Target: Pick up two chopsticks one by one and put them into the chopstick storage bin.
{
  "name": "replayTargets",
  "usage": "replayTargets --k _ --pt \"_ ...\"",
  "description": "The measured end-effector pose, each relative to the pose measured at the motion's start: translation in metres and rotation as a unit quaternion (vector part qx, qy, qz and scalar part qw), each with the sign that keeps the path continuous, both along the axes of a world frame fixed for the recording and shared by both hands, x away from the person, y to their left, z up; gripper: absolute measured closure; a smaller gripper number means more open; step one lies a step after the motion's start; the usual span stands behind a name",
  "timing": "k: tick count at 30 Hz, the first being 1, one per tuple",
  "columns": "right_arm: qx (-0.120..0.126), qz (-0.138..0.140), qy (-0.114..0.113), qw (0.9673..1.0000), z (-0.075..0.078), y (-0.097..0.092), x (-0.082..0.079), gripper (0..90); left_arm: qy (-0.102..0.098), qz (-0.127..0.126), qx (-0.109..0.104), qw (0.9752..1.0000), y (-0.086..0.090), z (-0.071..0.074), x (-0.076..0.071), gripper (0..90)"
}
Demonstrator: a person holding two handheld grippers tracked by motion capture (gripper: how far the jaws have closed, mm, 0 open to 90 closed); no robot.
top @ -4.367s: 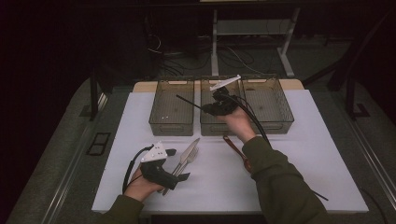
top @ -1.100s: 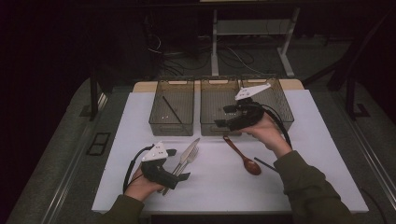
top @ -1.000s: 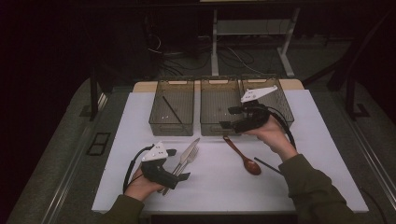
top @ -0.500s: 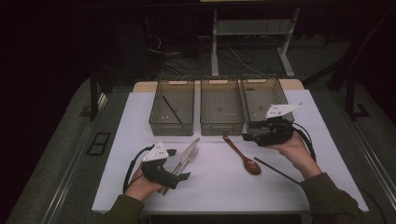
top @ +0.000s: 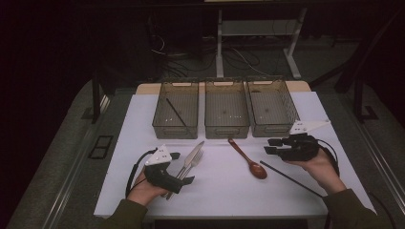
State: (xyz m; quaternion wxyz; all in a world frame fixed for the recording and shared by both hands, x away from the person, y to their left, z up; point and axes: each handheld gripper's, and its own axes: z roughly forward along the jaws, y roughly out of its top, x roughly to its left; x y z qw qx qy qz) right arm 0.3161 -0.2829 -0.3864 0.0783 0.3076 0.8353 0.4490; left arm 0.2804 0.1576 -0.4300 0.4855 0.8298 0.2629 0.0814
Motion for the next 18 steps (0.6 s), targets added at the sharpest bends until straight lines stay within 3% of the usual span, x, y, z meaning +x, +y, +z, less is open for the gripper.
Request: replayTargets --k 11,18 --pt "-0.021 -0.004 0.017 0.9996 -0.013 -0.028 -0.025 68.5 -0.001 0.001 0.001 1.0 0.0 0.0 0.0 0.0" --pt "-0.048 -0.003 0.024 0.9986 -0.025 -0.038 -0.04 73.9 -0.003 -0.002 0.003 1.0 0.001 0.0 0.0 0.0"
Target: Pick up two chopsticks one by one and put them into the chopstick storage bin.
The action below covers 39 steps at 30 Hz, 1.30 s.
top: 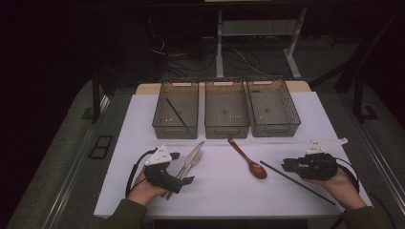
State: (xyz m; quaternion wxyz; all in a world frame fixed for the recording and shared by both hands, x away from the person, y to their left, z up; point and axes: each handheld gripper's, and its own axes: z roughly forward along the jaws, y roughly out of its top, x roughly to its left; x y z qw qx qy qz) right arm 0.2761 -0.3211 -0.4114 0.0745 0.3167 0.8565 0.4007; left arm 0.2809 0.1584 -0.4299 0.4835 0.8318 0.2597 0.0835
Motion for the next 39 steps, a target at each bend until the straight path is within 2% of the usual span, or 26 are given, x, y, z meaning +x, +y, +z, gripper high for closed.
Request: replayTargets --k 6,13,24,39 --pt "-0.015 -0.005 0.019 0.9997 -0.01 -0.01 -0.01 77.6 0.002 0.001 0.001 1.0 0.0 0.0 -0.001 0.0" --pt "-0.038 -0.014 0.032 0.9986 -0.021 -0.022 -0.019 80.2 0.002 0.001 -0.001 1.0 0.0 0.0 -0.001 0.0" --pt "-0.06 -0.011 0.046 0.9971 -0.032 -0.026 -0.019 82.4 0.002 -0.002 0.003 1.0 -0.001 0.0 -0.001 0.0" --pt "-0.063 -0.003 0.032 0.9975 -0.034 -0.026 -0.021 84.7 0.001 -0.001 0.002 1.0 -0.001 0.0 -0.002 0.0"
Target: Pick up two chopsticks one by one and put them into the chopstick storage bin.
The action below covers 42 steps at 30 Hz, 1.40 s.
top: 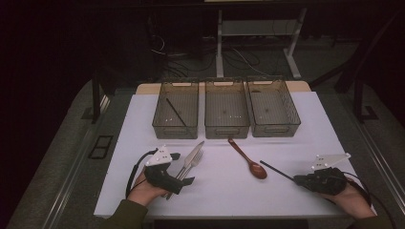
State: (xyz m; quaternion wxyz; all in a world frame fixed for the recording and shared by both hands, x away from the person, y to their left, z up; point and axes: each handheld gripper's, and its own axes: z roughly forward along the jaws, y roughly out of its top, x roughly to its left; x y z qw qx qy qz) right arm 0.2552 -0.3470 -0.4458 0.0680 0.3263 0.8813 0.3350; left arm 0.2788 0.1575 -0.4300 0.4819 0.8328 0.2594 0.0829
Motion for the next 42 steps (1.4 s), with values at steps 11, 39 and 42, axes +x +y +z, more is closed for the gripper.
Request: replayTargets --k 11,39,42 --pt "0.007 0.004 -0.013 0.9999 0.002 -0.002 0.002 85.1 -0.002 -0.001 -0.001 1.0 0.001 0.0 0.0 0.0" --pt "0.066 0.005 -0.035 0.9972 0.027 0.0 0.01 85.1 -0.001 -0.001 0.003 1.0 0.0 0.0 0.0 0.0" --pt "0.069 0.004 -0.038 0.9969 0.031 0.004 0.014 85.1 -0.002 -0.001 0.003 1.0 0.0 0.001 0.0 0.0"
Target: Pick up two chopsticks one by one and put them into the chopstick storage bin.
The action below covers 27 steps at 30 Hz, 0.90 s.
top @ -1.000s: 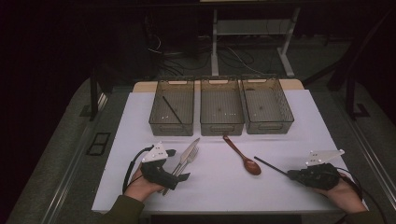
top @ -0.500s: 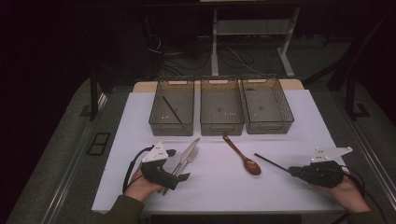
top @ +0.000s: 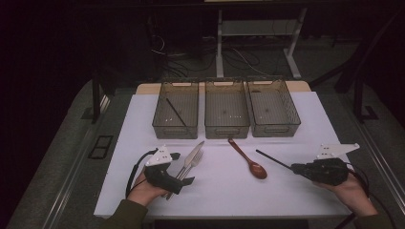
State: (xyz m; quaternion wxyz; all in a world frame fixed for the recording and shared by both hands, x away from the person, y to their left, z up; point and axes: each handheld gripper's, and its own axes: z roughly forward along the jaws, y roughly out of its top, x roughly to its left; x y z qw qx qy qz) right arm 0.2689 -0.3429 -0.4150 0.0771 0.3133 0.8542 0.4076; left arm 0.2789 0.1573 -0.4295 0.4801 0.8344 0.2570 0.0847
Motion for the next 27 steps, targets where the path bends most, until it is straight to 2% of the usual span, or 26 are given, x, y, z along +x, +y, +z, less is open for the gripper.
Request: replayTargets --k 20,27 --pt "0.029 -0.003 -0.027 0.9992 0.028 0.034 0.034 85.1 0.001 0.002 -0.003 1.0 -0.001 0.0 0.0 0.0" --pt "0.034 -0.002 -0.032 0.9989 0.035 0.053 0.048 85.1 0.002 -0.001 -0.001 1.0 -0.001 -0.001 0.0 0.0"
